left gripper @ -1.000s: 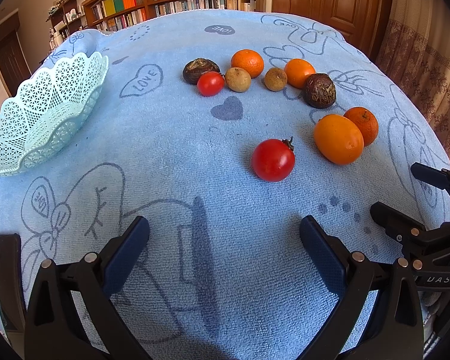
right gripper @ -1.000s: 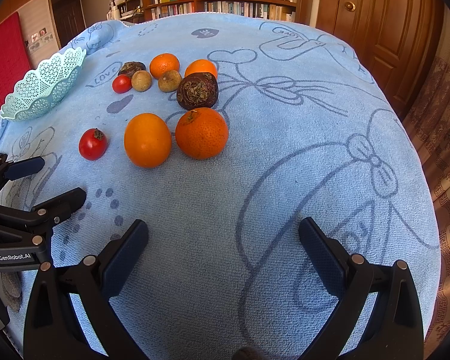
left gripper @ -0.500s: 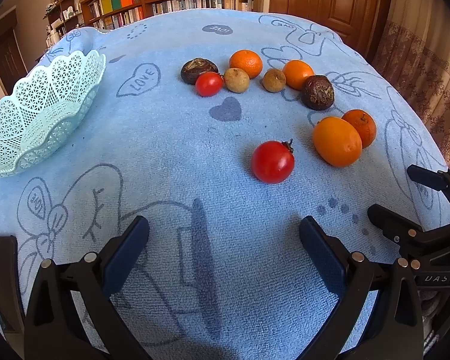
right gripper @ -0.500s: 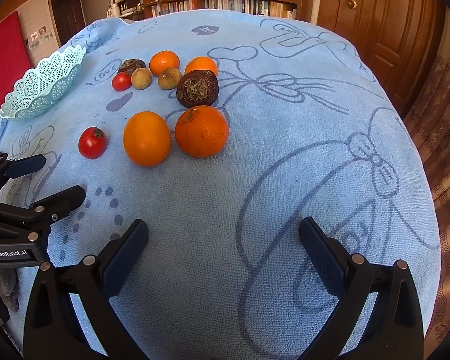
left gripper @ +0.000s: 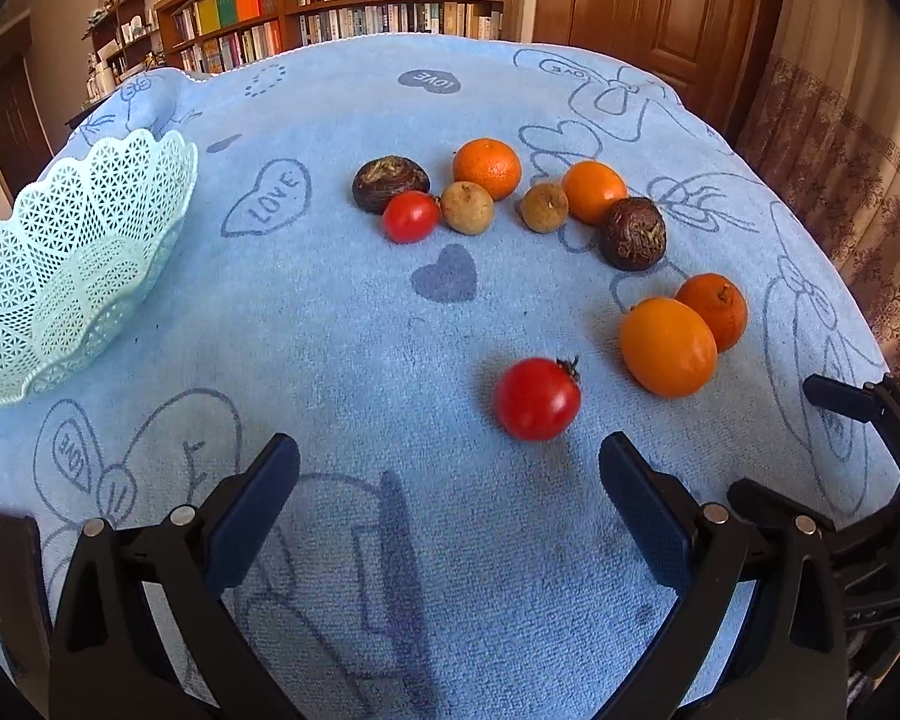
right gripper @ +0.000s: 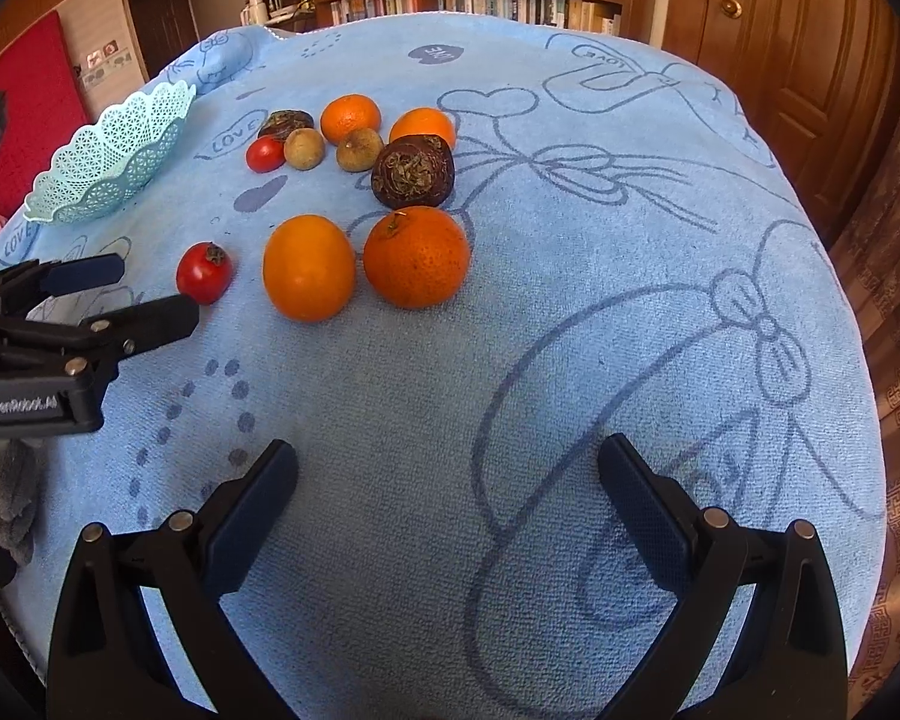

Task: Organize fruits
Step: 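Grasp the red tomato with the left tool while the right tool grasps the large orange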

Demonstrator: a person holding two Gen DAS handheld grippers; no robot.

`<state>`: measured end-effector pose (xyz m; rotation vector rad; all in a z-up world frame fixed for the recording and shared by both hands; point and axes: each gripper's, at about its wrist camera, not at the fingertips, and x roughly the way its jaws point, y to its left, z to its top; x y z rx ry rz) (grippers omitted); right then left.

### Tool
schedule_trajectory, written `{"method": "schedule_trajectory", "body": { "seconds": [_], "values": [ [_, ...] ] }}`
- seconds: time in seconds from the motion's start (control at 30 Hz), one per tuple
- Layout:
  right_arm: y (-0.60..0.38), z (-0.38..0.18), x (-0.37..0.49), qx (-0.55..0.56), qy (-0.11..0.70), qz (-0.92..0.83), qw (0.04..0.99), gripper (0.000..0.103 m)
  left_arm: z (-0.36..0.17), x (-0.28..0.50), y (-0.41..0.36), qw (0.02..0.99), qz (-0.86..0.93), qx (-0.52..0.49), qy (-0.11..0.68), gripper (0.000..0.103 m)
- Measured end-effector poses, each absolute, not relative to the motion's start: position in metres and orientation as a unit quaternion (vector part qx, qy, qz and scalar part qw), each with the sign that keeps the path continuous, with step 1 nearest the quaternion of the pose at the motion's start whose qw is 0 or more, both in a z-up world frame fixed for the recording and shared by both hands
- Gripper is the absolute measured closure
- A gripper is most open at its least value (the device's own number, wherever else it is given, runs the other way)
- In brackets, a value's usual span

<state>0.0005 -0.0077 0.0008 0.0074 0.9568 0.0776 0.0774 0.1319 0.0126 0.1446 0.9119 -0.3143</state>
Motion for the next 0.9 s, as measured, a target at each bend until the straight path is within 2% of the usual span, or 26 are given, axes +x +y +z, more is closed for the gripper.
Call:
{"method": "schedule_trajectory", "body": {
  "seconds": [0.03,0.13,0.2,0.27,0.3,0.37,0.43,0.6,0.67,0.8,0.87,0.9],
  "values": [
    [-0.008,0.001,0.0,0.002,0.46,0.039,0.887,0.005,0.013,0.08,0.131,0.884,-0.154,0.067,0.436,0.005],
    [-0.007,0.0,0.0,-0.005,0.462,0.043,0.886,0.005,0.012,0.087,0.125,0.881,-0.165,0.062,0.44,0.025],
    [-0.007,0.001,0.0,-0.008,0.464,0.048,0.885,0.005,0.01,0.089,0.121,0.88,-0.173,0.061,0.438,0.028],
    [-0.008,0.001,0.0,-0.011,0.465,0.055,0.883,0.005,0.009,0.088,0.117,0.884,-0.174,0.072,0.428,0.046],
    [-0.008,0.001,0.0,-0.013,0.466,0.056,0.883,0.005,0.009,0.086,0.116,0.885,-0.177,0.074,0.423,0.05],
    [-0.006,0.001,-0.001,-0.019,0.465,0.053,0.884,0.005,0.01,0.084,0.116,0.887,-0.189,0.074,0.415,0.067],
    [-0.006,0.001,-0.001,-0.019,0.464,0.053,0.884,0.005,0.01,0.079,0.115,0.89,-0.195,0.077,0.405,0.073],
    [-0.008,0.004,-0.001,-0.016,0.461,0.06,0.885,0.005,0.016,0.076,0.125,0.901,-0.194,0.052,0.384,0.074],
    [-0.011,0.008,0.001,-0.011,0.454,0.052,0.889,0.019,0.018,0.074,0.127,0.907,-0.188,0.048,0.374,0.074],
    [-0.022,0.016,0.015,0.027,0.442,0.041,0.896,0.035,0.022,0.068,0.128,0.914,-0.187,0.048,0.356,0.074],
    [-0.024,0.018,0.024,0.042,0.439,0.048,0.896,0.051,0.023,0.067,0.129,0.915,-0.188,0.047,0.354,0.074],
    [-0.024,0.019,0.029,0.046,0.437,0.051,0.897,0.053,0.023,0.067,0.13,0.915,-0.188,0.044,0.355,0.074]
  ]
}}
